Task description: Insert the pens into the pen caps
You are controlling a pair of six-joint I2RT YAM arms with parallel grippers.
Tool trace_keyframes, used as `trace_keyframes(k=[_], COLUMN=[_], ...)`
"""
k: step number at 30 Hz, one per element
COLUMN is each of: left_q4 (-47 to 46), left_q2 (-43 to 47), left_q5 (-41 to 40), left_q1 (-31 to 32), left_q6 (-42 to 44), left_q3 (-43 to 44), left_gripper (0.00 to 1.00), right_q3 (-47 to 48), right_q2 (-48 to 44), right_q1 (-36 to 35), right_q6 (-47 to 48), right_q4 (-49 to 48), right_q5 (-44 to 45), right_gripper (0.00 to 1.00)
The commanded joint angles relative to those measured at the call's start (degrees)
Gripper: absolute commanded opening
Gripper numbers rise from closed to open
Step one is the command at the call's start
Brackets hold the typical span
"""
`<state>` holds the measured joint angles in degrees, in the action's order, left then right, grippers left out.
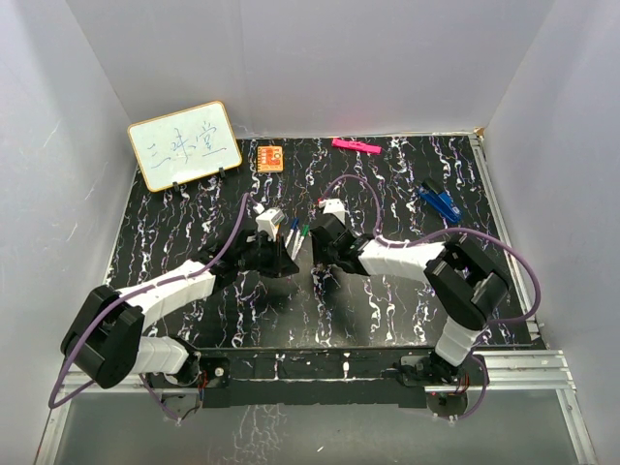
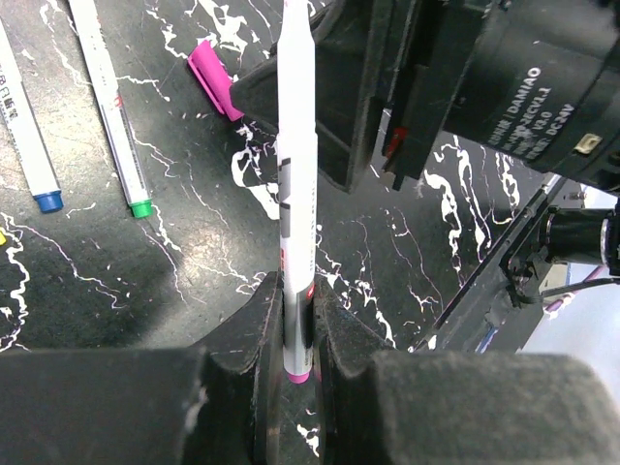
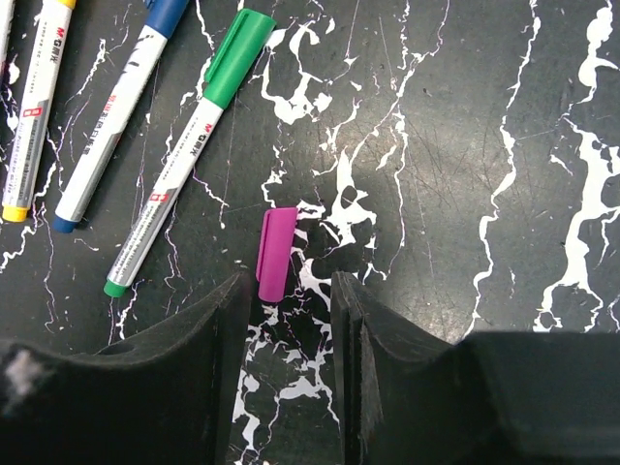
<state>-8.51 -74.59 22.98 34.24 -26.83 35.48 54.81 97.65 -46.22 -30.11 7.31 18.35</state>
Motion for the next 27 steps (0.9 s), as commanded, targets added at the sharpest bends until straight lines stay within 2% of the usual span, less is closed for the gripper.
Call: trace_keyframes(k=[1,27], left_q4=[-1.42,-1.28], left_q2=[0.12,-1.25], left_q5=[1.75,0.46], left_q1=[-0.09,-0.09], left_q6=[-0.25,-0.94], left_q3=[-0.69,-1.03], left_gripper=[0.0,0.0], right_q3=[3.49,7.94], right_q2=[0.7,7.91], right_q1=[0.25,0.16], right_q6=[0.22,1.81], right_q4=[-0.81,1.91], right_q5=[-0.04,1.42], right_gripper=[0.36,0.32])
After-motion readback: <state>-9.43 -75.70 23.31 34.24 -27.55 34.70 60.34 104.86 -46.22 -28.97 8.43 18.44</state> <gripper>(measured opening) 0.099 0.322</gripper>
